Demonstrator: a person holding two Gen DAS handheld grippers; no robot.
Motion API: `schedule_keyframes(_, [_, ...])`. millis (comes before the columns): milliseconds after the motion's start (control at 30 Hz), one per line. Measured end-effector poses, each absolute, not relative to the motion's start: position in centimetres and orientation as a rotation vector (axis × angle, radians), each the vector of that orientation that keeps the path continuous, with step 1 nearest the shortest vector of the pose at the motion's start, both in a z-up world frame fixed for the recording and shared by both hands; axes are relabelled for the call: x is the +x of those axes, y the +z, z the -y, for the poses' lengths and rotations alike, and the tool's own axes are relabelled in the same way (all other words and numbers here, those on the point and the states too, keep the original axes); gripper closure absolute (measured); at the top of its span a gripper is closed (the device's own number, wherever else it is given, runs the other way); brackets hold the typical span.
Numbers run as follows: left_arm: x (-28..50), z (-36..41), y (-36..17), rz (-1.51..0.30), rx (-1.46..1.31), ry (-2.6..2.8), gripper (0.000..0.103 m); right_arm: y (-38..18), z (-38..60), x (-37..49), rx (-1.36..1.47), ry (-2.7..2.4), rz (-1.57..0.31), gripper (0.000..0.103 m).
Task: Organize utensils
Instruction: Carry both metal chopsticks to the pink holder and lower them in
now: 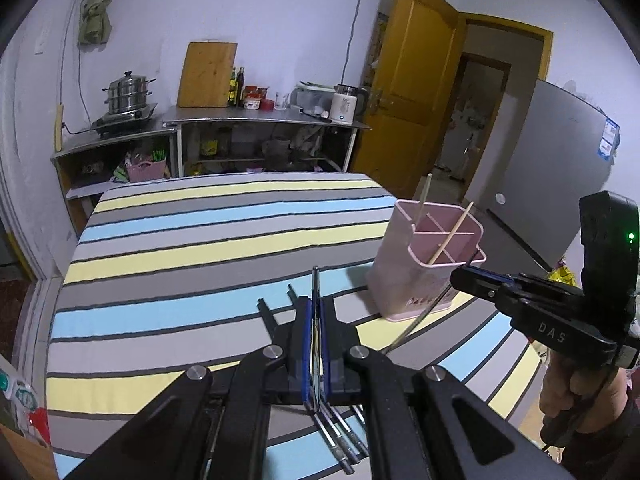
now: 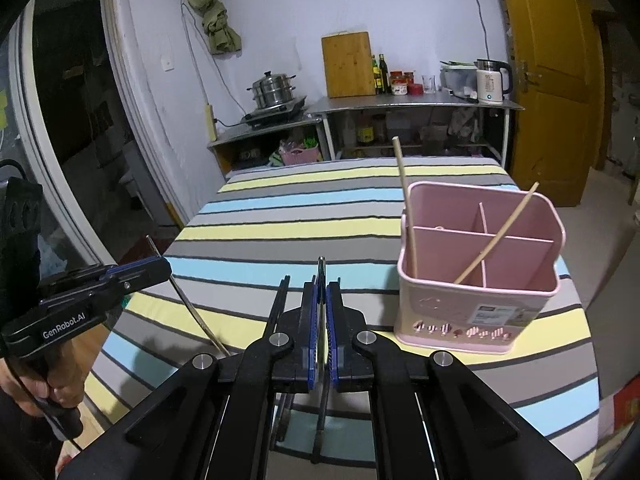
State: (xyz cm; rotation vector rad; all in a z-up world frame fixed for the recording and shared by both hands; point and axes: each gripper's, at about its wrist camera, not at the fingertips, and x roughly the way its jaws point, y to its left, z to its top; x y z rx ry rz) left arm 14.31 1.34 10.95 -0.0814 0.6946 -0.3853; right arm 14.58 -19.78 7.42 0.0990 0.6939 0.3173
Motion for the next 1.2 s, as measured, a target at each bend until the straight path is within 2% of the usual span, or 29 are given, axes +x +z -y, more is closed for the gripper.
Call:
schedule_keyframes(533, [17.5,5.0,14.5,-0.679,-0.113,-0.534,0.099,10.9,23.8,13.9,0.119,0.254,-0.625,0.098])
schedule_keyframes(1000, [21.6,10.2,20.9,-0.573,-0.155,-0.617,0.099,18.3,28.7,15.1,0.137,0.168,-0.468,0.098])
schedule_keyframes(1200, [24.3,12.1,19.4,-0.584,-0.141,-0.604,0.099,17.5,29.5,17.3,0.153,0.148,-0.469,0.098])
